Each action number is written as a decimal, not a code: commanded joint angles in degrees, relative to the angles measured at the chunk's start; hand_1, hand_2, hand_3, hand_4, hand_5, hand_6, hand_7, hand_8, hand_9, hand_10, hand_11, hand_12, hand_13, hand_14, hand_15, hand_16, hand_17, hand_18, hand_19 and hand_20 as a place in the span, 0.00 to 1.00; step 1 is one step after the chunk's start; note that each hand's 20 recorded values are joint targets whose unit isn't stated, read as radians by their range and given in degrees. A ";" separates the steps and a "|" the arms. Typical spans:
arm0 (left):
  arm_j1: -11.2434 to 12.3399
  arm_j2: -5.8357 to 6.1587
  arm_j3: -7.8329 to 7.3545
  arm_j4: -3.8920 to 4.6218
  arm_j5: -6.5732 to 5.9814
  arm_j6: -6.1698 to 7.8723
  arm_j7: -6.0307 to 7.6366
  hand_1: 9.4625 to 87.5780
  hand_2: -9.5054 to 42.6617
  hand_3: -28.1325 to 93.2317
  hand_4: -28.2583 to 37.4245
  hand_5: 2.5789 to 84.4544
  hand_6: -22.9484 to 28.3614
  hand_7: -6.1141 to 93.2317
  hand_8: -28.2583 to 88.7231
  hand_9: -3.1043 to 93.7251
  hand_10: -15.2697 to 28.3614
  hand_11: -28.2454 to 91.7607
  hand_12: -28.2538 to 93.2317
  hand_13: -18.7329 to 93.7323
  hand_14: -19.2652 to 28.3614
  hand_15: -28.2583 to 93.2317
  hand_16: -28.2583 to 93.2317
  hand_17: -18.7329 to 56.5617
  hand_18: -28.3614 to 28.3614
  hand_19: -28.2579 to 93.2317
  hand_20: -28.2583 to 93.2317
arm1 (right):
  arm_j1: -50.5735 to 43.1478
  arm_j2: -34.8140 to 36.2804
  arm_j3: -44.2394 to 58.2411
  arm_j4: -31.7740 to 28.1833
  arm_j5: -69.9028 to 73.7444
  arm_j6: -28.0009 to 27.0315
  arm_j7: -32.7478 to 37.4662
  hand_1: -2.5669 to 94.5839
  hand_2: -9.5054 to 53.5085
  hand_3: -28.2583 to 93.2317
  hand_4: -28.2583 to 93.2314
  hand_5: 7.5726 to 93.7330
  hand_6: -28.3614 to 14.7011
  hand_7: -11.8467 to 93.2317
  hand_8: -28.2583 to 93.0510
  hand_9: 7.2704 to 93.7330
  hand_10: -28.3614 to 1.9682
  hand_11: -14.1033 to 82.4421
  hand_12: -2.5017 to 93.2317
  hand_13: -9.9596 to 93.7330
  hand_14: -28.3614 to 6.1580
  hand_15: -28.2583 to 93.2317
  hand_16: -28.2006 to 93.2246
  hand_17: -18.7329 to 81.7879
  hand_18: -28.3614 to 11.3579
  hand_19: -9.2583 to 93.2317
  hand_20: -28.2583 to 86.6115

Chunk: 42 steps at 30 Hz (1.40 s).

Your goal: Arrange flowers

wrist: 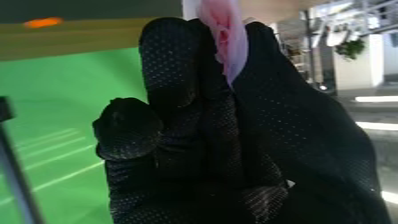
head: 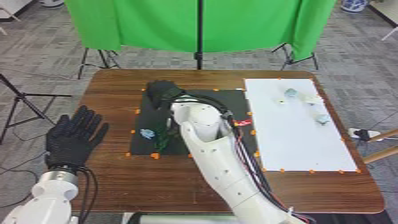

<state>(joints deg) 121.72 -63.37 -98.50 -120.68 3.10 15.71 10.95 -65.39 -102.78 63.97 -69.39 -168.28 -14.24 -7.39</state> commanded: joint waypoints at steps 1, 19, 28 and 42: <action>-0.49 0.14 0.65 0.73 -0.05 -1.33 0.03 0.28 0.50 0.85 0.00 0.54 0.62 0.28 0.14 0.44 0.69 0.50 0.33 0.44 0.74 0.66 0.16 0.17 0.78 0.59 0.36 | -0.37 -1.01 -3.65 -0.59 -18.95 1.01 -2.04 0.70 0.00 0.80 0.00 0.71 0.67 0.51 0.23 0.87 0.69 0.28 0.48 0.83 0.75 0.53 0.62 0.65 0.27 0.99 0.58; -0.61 -0.38 0.51 0.94 -0.28 -2.03 0.40 0.28 0.50 0.85 0.00 0.54 0.61 0.28 0.14 0.44 0.69 0.50 0.33 0.44 0.74 0.66 0.16 0.17 0.78 0.59 0.36 | 0.19 3.10 -8.58 -0.45 -14.27 0.22 10.07 0.71 0.00 0.80 0.00 0.74 0.64 0.48 0.24 0.88 0.63 0.28 0.49 0.82 0.72 0.55 0.61 0.66 0.27 0.98 0.58; -0.37 -0.35 0.51 0.56 -3.00 -3.33 0.56 0.28 0.50 0.85 0.00 0.54 0.62 0.28 0.14 0.44 0.69 0.50 0.33 0.45 0.75 0.66 0.16 0.17 0.78 0.59 0.36 | -0.53 3.61 -9.62 -1.02 -13.76 1.05 11.03 0.68 0.00 0.80 0.00 0.72 0.61 0.45 0.23 0.86 0.59 0.26 0.46 0.80 0.69 0.55 0.60 0.63 0.23 0.97 0.58; 0.42 -0.44 0.27 0.58 -2.26 -2.61 1.42 0.29 0.49 0.85 0.00 0.56 0.59 0.29 0.14 0.45 0.68 0.49 0.33 0.45 0.74 0.66 0.16 0.17 0.78 0.59 0.36 | -0.96 3.74 -9.67 -1.18 -13.15 1.00 11.68 0.65 0.00 0.81 0.00 0.68 0.61 0.37 0.20 0.70 0.48 0.34 0.21 0.75 0.62 0.60 0.57 0.61 0.17 0.99 0.59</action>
<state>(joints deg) 120.79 -63.32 -98.03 -120.09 1.06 13.06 11.93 -66.07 -98.90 54.47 -70.19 -167.92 -13.51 4.48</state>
